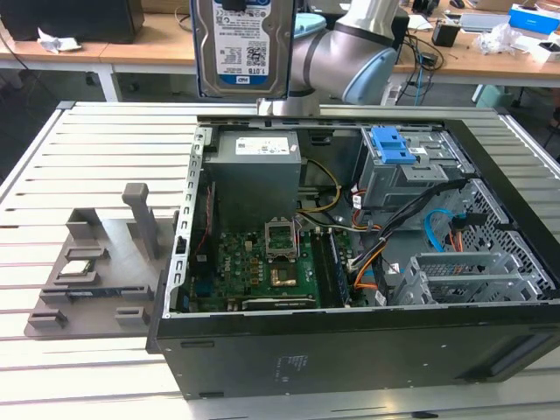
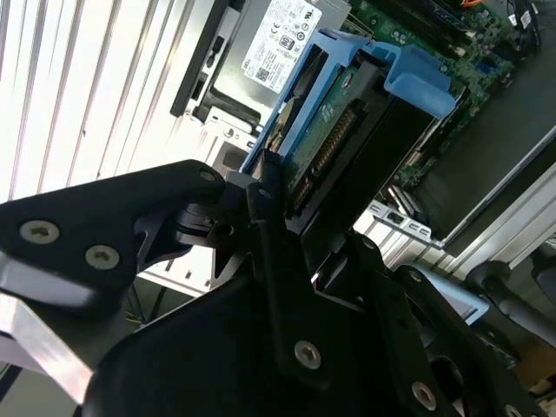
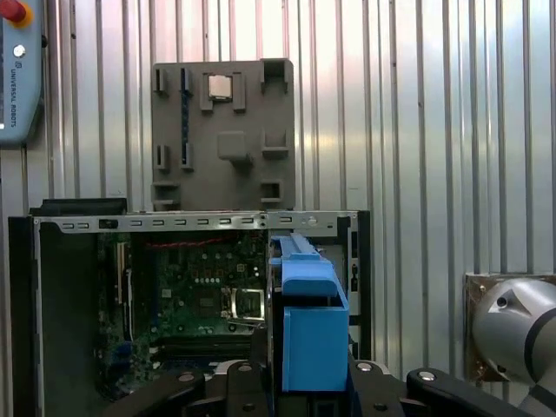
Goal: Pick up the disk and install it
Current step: 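Pick up the disk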
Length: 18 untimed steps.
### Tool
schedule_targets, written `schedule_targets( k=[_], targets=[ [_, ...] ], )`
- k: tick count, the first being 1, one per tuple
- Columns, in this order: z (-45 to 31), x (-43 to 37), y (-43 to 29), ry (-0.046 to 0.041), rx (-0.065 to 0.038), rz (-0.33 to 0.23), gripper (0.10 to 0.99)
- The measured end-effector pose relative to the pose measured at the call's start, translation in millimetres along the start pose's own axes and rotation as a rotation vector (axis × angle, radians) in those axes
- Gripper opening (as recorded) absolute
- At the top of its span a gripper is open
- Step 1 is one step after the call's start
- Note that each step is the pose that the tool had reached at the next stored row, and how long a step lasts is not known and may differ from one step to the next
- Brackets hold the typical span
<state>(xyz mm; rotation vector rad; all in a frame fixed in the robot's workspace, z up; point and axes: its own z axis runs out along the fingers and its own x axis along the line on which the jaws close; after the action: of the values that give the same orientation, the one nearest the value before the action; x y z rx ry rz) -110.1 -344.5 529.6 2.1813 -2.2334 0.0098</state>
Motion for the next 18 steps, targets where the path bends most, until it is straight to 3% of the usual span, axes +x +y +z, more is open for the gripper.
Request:
schedule_targets(
  k=[9, 18],
  targets=[
    [-0.3, -0.7, -30.6, 0.0000, 0.000, 0.000, 0.361],
    [-0.5, -1.3, -55.6, -0.0001, 0.000, 0.000, 0.361]
  ],
)
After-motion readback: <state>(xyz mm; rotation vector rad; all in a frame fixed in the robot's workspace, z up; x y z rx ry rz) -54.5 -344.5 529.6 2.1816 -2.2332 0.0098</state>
